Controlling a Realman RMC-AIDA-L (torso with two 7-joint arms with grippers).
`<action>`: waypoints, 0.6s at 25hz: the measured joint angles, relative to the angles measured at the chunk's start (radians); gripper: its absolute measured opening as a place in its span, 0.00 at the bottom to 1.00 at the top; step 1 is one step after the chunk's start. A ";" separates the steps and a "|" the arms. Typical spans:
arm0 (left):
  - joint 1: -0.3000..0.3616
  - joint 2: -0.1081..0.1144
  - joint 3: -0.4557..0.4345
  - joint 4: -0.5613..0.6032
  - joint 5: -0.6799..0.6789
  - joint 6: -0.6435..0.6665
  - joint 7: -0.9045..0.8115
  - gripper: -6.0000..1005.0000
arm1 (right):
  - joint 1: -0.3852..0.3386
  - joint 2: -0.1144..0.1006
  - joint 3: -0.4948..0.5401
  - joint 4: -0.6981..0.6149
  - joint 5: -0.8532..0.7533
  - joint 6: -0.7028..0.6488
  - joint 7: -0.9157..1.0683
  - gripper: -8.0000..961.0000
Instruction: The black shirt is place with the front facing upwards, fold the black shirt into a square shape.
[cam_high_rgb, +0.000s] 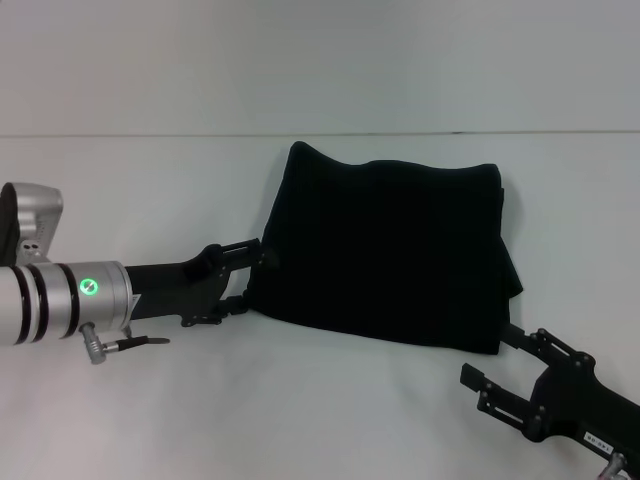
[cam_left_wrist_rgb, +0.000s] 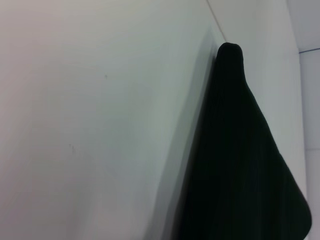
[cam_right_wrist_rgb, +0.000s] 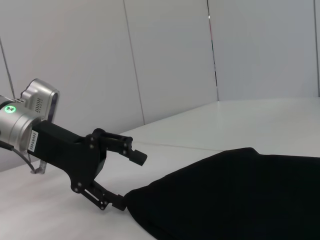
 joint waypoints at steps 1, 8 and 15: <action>-0.001 0.000 0.007 0.000 0.000 -0.005 0.000 0.93 | 0.001 0.000 0.000 0.000 0.000 0.000 0.000 0.87; -0.009 0.000 0.040 0.000 0.001 -0.028 -0.002 0.93 | 0.004 0.000 0.002 0.000 0.002 -0.004 0.002 0.87; -0.010 -0.002 0.039 0.005 -0.004 -0.032 0.023 0.93 | 0.003 0.000 0.003 0.000 0.003 -0.007 0.002 0.87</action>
